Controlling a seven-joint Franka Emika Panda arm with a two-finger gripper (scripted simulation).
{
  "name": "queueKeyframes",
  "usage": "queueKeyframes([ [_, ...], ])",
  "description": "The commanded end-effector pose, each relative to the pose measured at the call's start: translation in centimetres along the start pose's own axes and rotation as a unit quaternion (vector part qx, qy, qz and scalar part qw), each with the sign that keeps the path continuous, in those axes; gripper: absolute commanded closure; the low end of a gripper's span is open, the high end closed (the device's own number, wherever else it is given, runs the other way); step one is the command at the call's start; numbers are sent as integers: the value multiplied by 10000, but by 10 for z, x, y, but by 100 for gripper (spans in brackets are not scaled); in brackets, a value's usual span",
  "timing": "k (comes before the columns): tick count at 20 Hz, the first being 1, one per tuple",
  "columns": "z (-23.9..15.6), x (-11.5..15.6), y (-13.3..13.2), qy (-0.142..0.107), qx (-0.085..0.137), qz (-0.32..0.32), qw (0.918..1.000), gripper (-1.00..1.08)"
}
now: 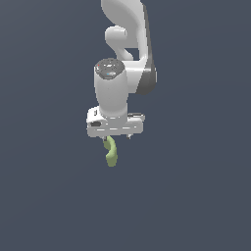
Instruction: Pick up the object and move it to a goal position.
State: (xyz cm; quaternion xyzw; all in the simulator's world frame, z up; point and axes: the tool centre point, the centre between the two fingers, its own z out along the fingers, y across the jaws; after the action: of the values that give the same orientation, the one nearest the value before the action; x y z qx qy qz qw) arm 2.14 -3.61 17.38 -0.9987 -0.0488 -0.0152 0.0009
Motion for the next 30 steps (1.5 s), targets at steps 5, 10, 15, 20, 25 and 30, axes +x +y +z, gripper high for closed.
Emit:
queueKeyframes([
  [5, 16, -3, 20, -87, 1, -503, 9987, -92],
  [10, 24, -5, 30, -130, 7, -753, 9971, -92],
  [15, 27, -6, 34, -150, 11, -872, 9961, -92],
  [20, 29, -6, 34, -151, 11, -863, 9962, -92],
  [25, 46, -7, 34, -151, 11, -871, 9961, -92],
  [30, 70, -8, 34, -151, 12, -881, 9960, -92],
])
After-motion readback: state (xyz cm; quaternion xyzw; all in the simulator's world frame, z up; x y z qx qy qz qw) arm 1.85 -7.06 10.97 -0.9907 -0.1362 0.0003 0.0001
